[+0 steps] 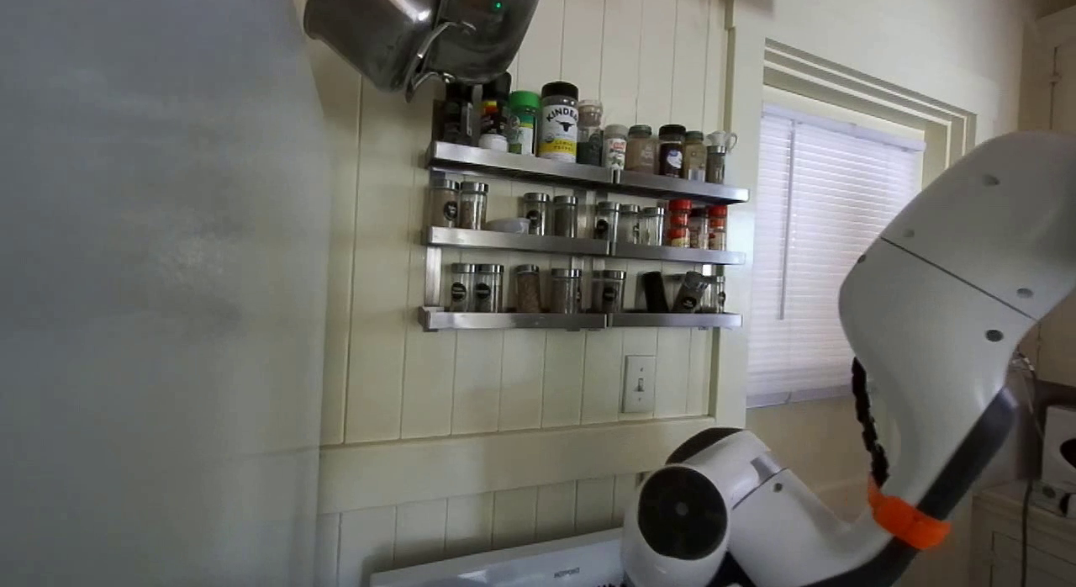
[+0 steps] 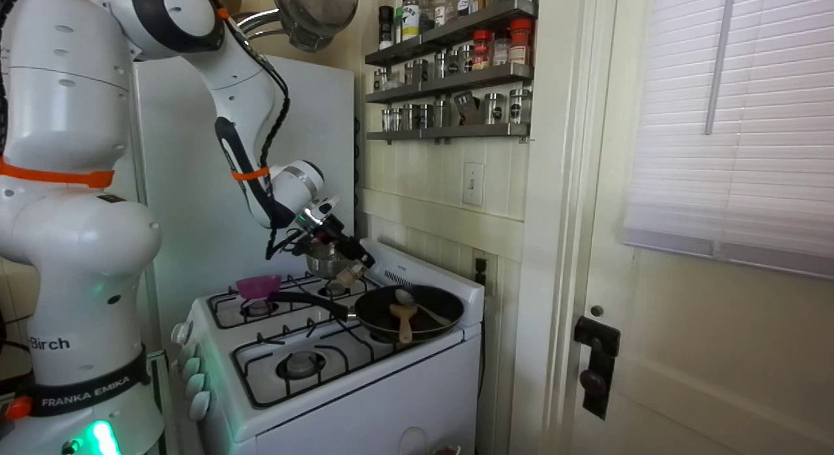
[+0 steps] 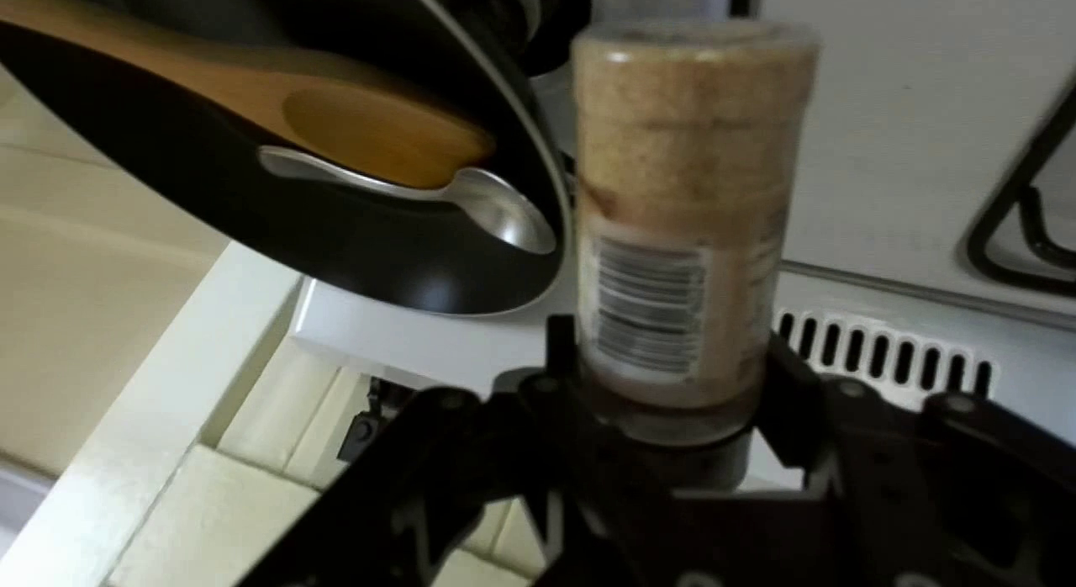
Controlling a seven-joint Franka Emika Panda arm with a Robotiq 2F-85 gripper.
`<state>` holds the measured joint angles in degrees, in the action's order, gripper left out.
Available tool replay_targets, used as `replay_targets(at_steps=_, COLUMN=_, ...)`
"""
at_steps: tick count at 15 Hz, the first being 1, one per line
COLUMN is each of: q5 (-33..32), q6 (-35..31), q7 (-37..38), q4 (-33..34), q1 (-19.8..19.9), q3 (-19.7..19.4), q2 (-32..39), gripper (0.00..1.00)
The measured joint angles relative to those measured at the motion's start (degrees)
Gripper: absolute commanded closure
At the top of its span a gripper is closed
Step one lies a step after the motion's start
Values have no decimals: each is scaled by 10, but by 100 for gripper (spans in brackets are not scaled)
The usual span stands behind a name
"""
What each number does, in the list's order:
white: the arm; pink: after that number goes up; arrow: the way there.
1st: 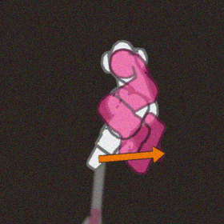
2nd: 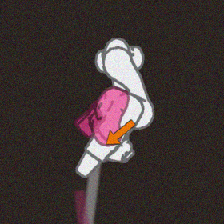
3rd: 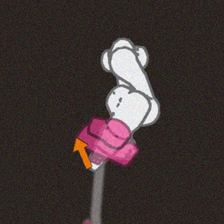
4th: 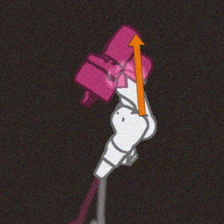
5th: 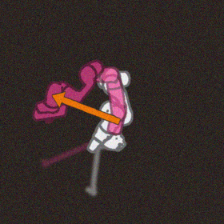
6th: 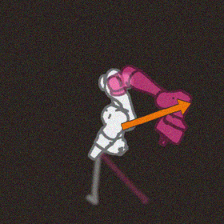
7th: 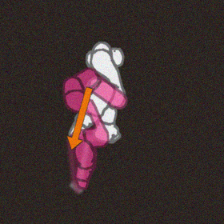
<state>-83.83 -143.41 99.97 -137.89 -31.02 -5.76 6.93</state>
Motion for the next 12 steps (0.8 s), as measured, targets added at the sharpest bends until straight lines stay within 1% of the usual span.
replay_targets(at_steps=1, q5=-37, q6=20, q7=10, q4=-22, q1=21, q3=23, q2=-18, gripper=75)
replay_targets(at_steps=3, q5=-83, q6=68, q7=16, q4=-67, q1=60, q3=66, q2=-57, gripper=75)
replay_targets(at_steps=6, q5=-115, q6=126, q7=15, q4=-128, q1=98, q3=111, q2=-120, gripper=75)
replay_targets(at_steps=8, q5=-119, q6=144, q7=15, q4=-158, q1=112, q3=127, q2=-161, gripper=75)
replay_targets(at_steps=9, q5=-119, q6=145, q7=14, q4=-168, q1=118, q3=131, q2=-181, gripper=50)
replay_targets(at_steps=12, q5=-119, q6=129, q7=6, q4=-179, q1=133, q3=129, q2=-219, gripper=50)
